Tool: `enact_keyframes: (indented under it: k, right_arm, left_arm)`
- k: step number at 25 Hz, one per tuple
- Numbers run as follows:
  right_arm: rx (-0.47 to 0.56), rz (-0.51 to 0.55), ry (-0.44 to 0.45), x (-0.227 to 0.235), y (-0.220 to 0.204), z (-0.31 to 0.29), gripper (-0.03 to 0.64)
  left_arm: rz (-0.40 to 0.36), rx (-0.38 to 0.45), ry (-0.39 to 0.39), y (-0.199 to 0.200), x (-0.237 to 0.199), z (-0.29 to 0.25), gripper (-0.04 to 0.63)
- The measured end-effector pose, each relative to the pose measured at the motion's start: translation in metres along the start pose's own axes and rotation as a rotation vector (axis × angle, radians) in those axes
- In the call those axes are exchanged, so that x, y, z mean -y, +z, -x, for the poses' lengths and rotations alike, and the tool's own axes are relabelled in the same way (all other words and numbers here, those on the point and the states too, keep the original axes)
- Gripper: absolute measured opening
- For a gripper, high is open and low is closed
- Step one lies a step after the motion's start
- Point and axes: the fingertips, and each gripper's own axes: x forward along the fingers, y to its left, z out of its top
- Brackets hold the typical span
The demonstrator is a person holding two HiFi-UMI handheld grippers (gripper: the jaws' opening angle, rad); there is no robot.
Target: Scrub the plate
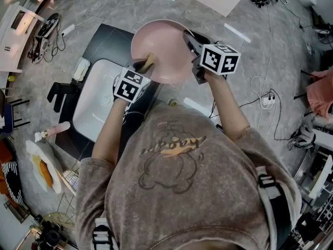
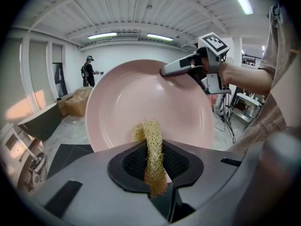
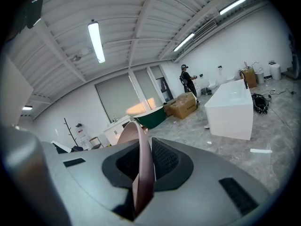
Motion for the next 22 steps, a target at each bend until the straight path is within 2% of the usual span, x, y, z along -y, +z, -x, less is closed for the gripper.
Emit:
enact_keyframes:
  k: [13,22]
  right_arm:
    - [0.047,-0.072,-0.038,0.007,0.007,0.000,0.043]
    - [0.070,-0.123,-0.050,0.007,0.005,0.004,0.043]
  left_arm:
    - [0.027,0.026,-0.225,0.021,0.059,-0.012,0.077]
    - [0.046,0.102,-0.346,0.050,0.091,-0.016,0.077]
